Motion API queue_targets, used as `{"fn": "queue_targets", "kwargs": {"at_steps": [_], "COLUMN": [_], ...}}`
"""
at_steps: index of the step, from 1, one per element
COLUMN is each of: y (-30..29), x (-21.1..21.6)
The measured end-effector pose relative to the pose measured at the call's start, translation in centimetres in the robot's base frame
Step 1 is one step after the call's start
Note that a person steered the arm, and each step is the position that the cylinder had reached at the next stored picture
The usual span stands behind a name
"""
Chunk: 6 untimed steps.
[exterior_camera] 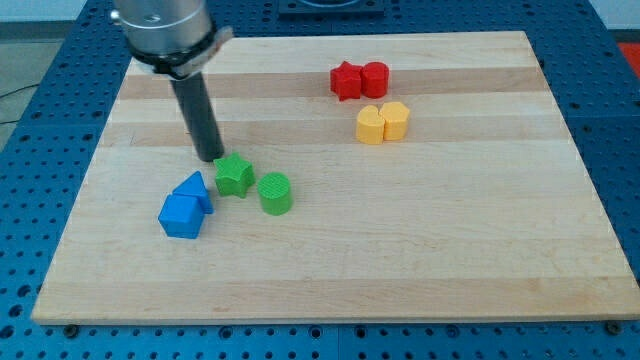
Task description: Push green star into green circle
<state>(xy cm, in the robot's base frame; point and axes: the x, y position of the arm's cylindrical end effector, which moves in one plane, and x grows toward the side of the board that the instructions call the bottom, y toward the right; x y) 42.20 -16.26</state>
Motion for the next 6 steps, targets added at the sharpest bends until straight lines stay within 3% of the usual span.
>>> {"fn": "queue_targets", "kwargs": {"at_steps": [1, 4, 6], "y": [-0.3, 7.6, 7.9], "x": [0.8, 4.3, 3.2]}}
